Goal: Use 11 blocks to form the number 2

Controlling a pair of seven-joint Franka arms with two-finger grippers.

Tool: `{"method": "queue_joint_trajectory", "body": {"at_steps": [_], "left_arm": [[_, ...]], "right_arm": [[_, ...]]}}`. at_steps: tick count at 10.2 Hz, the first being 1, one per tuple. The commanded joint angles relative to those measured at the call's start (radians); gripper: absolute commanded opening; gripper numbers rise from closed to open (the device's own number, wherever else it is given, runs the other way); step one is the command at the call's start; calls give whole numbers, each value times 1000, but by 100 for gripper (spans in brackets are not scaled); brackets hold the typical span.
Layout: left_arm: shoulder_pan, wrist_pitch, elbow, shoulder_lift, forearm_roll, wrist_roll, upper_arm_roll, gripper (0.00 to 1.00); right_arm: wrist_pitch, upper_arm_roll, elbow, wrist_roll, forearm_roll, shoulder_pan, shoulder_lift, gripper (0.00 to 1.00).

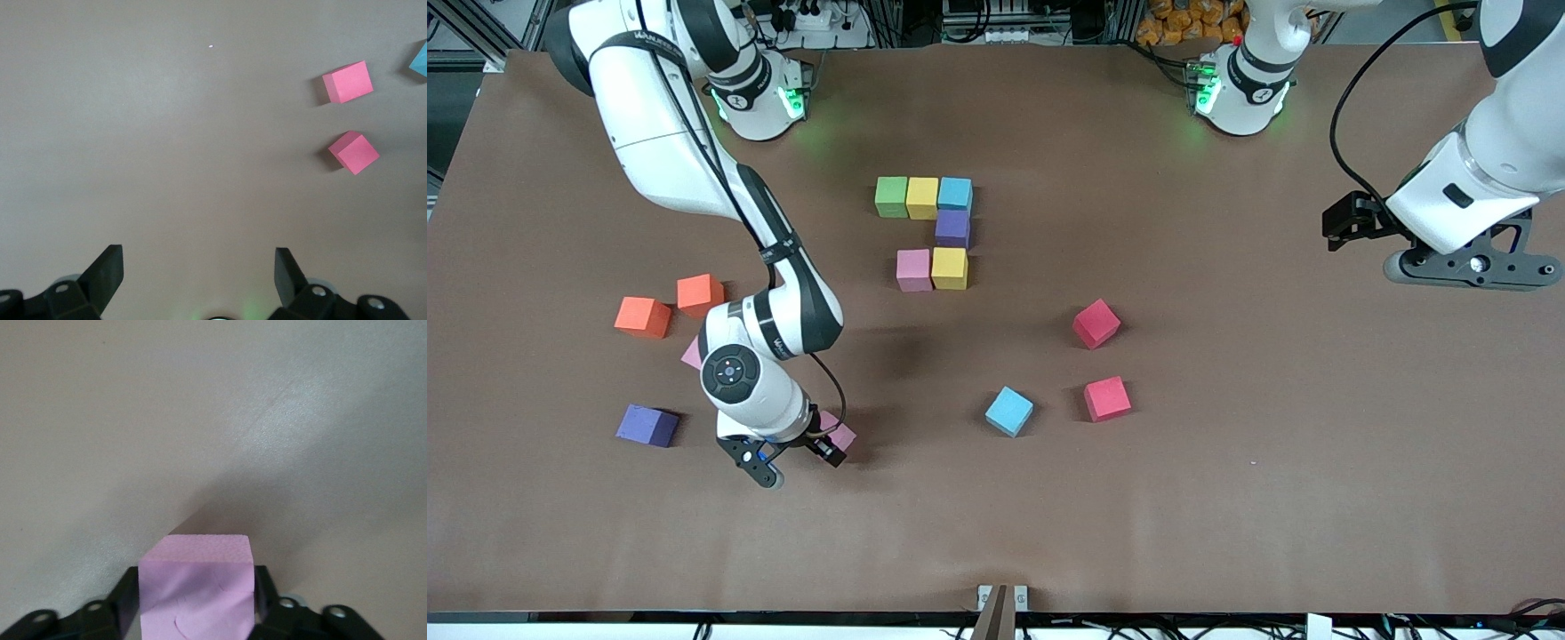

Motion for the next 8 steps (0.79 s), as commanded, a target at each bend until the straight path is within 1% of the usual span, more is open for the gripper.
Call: {"method": "queue_joint_trajectory", "body": {"at_steps": [1, 2, 4, 5, 6, 8], "left_arm": [[-6, -12, -7, -14, 4, -5, -5, 100], [-6, -12, -8, -14, 4, -4, -5, 100], [-6, -12, -7, -14, 5, -2, -5, 100], [-8, -12, -8, -15, 5, -2, -6, 100], [-8, -12, -7, -15, 5, -2, -6, 100], [-5, -12, -7, -15, 5, 2, -5, 100]], "right_arm": [[-8, -5, 22, 5, -6, 12, 12, 0], [-24, -5, 16, 5, 0, 12, -8, 0], [-100, -5, -57, 24, 0, 29, -90, 0], [-111, -3, -133, 39, 1, 37, -153, 0], [-105, -3, -237, 63, 1, 46, -231, 0], [-110, -2, -417, 198, 3, 75, -368, 0]]}}
